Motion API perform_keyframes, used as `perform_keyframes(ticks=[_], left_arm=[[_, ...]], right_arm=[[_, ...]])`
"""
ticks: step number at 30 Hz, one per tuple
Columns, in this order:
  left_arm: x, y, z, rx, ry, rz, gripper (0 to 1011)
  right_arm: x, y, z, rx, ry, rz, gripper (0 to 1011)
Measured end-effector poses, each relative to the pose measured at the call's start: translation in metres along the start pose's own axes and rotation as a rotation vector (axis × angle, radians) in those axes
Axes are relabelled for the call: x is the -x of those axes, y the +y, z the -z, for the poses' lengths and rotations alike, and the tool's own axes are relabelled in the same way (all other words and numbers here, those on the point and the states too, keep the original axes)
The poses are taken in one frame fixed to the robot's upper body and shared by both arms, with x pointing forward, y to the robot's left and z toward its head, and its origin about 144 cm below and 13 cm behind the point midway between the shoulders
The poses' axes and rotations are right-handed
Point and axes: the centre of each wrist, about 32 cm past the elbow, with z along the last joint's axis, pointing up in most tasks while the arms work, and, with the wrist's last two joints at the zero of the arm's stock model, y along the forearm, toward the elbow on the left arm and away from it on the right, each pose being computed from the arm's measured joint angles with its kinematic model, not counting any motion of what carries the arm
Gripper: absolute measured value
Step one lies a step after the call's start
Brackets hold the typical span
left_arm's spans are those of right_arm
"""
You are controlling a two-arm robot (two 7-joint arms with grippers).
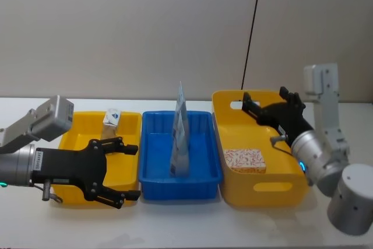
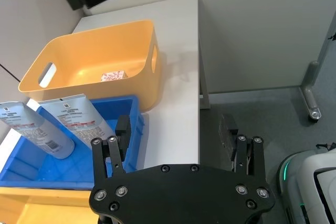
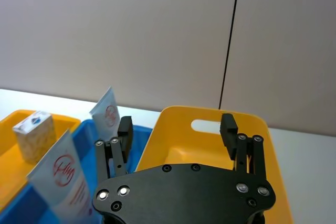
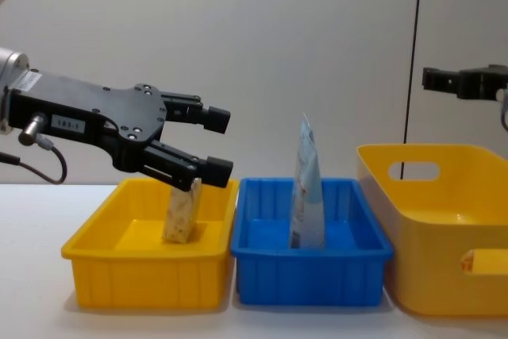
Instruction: Bimanual collaborative sorting of washing and personal care products
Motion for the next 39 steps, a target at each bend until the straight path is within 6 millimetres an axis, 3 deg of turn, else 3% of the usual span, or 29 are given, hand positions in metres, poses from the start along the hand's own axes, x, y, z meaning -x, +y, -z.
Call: perform_keyframes(ticks=[11, 39], left_arm=[[0.0, 0.0, 0.0, 0.0, 0.0, 0.0, 1001], [0.0, 0.0, 0.0, 0.0, 0.0, 0.0, 1001]], right_arm=[[0.017, -0.026, 0.013, 0.025, -0.007, -0.033, 1004], [0.046, -0.043, 0.036, 0.079, -0.023, -0.182, 1003]])
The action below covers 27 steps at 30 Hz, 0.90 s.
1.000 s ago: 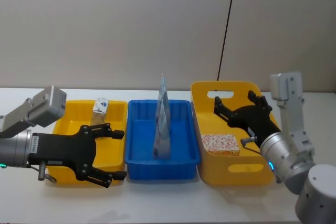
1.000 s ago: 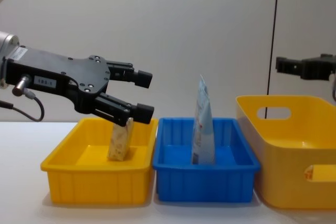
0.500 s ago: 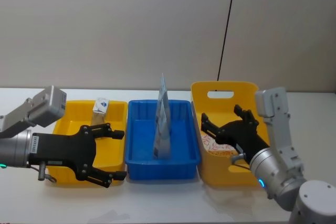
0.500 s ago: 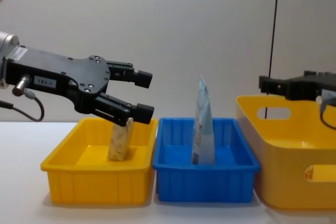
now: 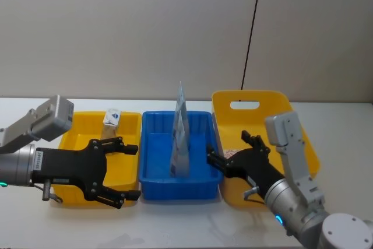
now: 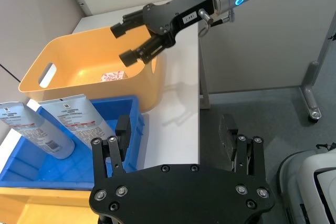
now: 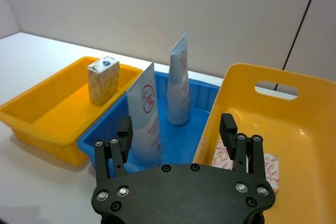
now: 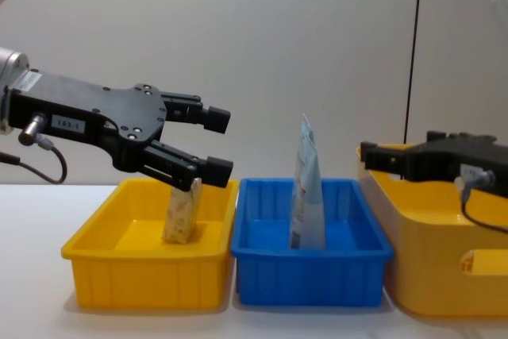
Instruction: Bimanual collaborative sorting of washing and personal care products
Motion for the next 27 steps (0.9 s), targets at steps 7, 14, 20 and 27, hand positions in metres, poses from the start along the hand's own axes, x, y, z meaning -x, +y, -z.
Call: perform_keyframes(ticks=[7, 14, 20, 27], left_arm=[[0.0, 0.0, 0.0, 0.0, 0.0, 0.0, 1001], [0.0, 0.0, 0.0, 0.0, 0.0, 0.0, 1001], [0.0, 0.0, 0.0, 0.0, 0.0, 0.0, 1001], [0.0, 0.0, 0.0, 0.0, 0.0, 0.0, 1001]], right_arm=[[0.006, 0.003, 0.006, 0.015, -0.008, -0.023, 1004], [0.009, 0.009, 0.012, 0.024, -0.028, -0.036, 1004], [0.013, 0.016, 0.018, 0.031, -0.049, -0.047, 1003], [0.016, 0.021, 0.023, 0.036, -0.067, -0.055, 1003]])
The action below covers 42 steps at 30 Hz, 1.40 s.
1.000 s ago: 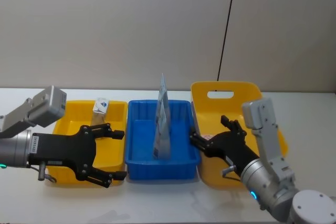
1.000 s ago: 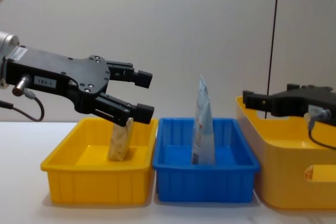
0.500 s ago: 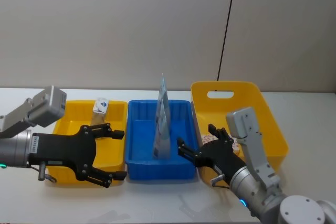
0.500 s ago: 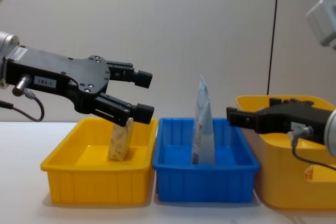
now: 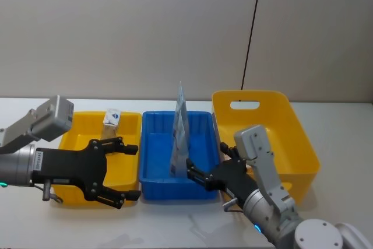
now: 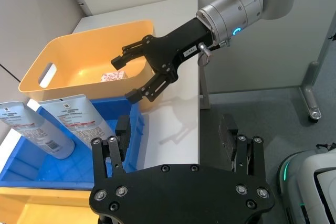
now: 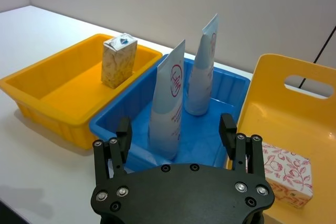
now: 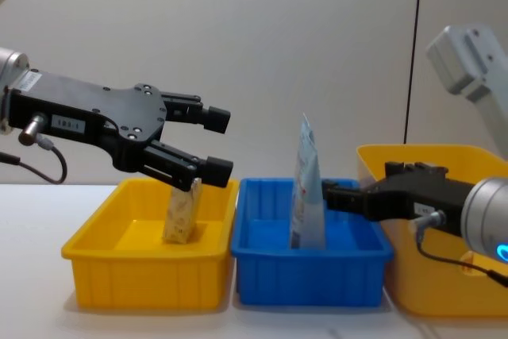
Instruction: Bimanual collaborative sorting of washing and personal care products
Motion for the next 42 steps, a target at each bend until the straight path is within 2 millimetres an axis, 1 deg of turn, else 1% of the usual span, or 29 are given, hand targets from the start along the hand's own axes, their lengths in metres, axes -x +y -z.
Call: perform_keyframes(ticks=[9, 19, 32, 42], left_arm=[[0.0, 0.0, 0.0, 0.0, 0.0, 0.0, 1001], [0.0, 0.0, 0.0, 0.0, 0.0, 0.0, 1002], [0.0, 0.0, 0.0, 0.0, 0.0, 0.0, 1001], [0.0, 0.0, 0.0, 0.0, 0.0, 0.0, 1001]], right_arm=[[0.003, 0.004, 0.004, 0.004, -0.014, -0.006, 1003], [0.002, 0.007, 0.003, 0.002, -0.01, -0.001, 1004], [0.002, 0.02, -0.001, -0.005, 0.002, 0.006, 1003], [0.006, 0.031, -0.004, -0.008, 0.002, -0.009, 1003]])
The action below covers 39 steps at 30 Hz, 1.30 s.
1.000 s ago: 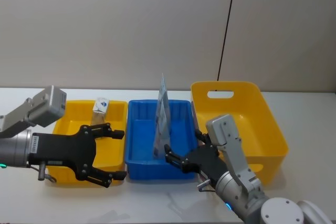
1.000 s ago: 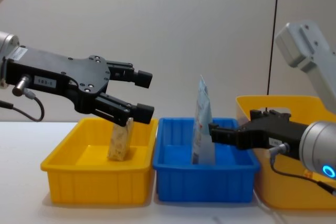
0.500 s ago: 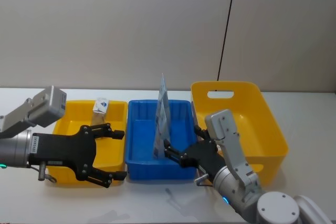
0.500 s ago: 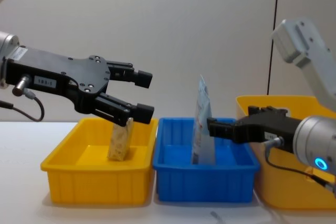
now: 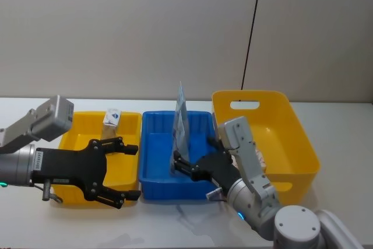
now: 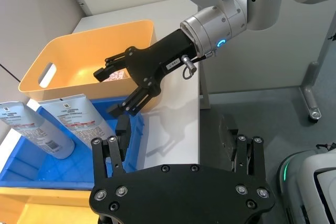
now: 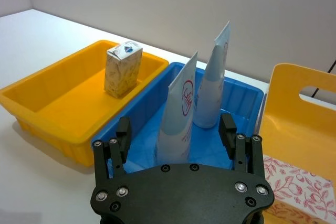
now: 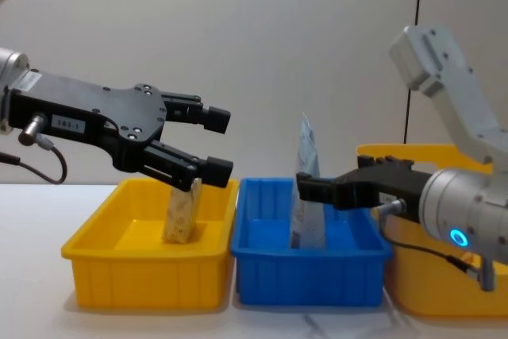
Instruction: Bimanual collaborative sorting of washing and personal care products
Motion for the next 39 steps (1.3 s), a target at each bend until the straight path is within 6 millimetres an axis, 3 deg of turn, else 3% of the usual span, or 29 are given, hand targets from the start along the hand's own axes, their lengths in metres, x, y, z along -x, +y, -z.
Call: perform_keyframes(ticks=[26, 29, 39], left_arm=[[0.0, 0.0, 0.0, 0.0, 0.0, 0.0, 1001], [0.0, 0.0, 0.0, 0.0, 0.0, 0.0, 1001], [0.0, 0.0, 0.0, 0.0, 0.0, 0.0, 1001]], right_arm=[[0.009, 0.039, 0.0, 0.018, -0.025, 0.031, 1003], [0.01, 0.043, 0.0, 0.019, -0.029, 0.036, 968], [0.014, 0.051, -0.001, 0.023, -0.038, 0.047, 695]])
